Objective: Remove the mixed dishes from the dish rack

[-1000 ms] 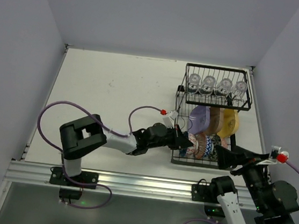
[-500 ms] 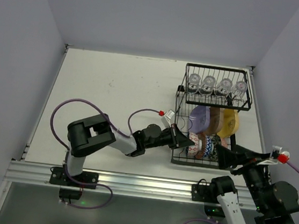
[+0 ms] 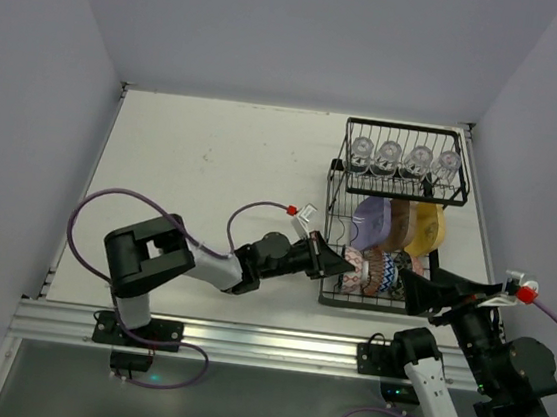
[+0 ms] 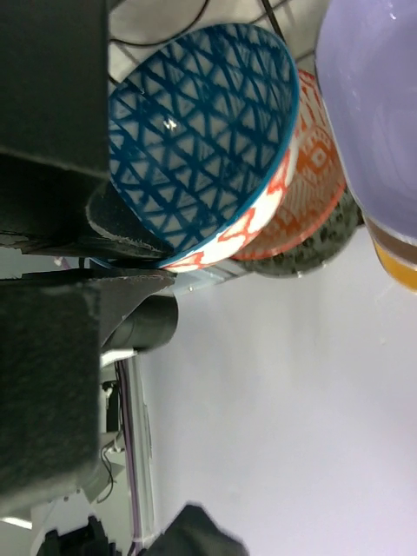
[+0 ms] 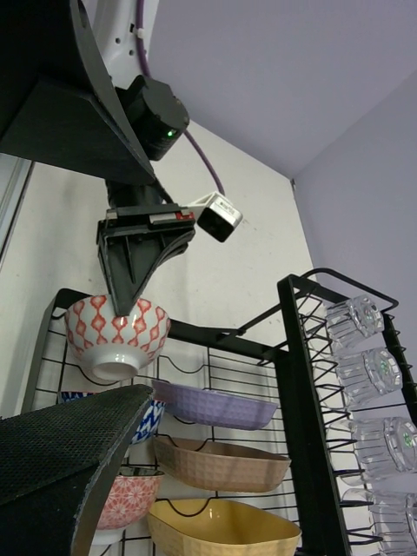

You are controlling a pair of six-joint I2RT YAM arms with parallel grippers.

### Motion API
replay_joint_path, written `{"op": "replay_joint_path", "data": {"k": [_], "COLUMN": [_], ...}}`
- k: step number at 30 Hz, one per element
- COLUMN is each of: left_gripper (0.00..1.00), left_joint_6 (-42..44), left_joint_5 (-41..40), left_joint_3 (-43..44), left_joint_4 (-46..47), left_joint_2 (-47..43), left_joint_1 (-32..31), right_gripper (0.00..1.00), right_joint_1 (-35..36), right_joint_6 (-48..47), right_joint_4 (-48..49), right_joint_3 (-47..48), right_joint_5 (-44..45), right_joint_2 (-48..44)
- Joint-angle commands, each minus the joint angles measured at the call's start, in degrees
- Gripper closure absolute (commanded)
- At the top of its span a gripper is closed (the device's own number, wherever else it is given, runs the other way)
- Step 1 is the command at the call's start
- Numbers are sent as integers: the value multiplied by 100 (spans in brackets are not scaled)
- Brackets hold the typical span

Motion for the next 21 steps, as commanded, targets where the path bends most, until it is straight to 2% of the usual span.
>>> {"op": "replay_joint_path", "data": {"k": [1,8,11,21], "left_gripper": [100,100,100,100], "left_joint_6": [384,770,1138,2431], "left_joint_5": [-275,-371,-791,-2638], "left_joint_3": [-4,-4,5,215], "left_joint_4": [434,233,-284,-3940], "left_joint_2": [-653,-1040,-1435,-3324], "left_joint_1": [-26,-122,-201,-290], "right_gripper": [1,1,1,1], "right_joint_1": [5,5,5,5], "right_joint_6": [-57,-48,-48,-127], "right_joint_4": [182,121,95,86], "right_joint_3": [20,82,108,170], "right_joint_5": [-211,-220,-211,-150], "right_joint_2": [42,59,51,68]}}
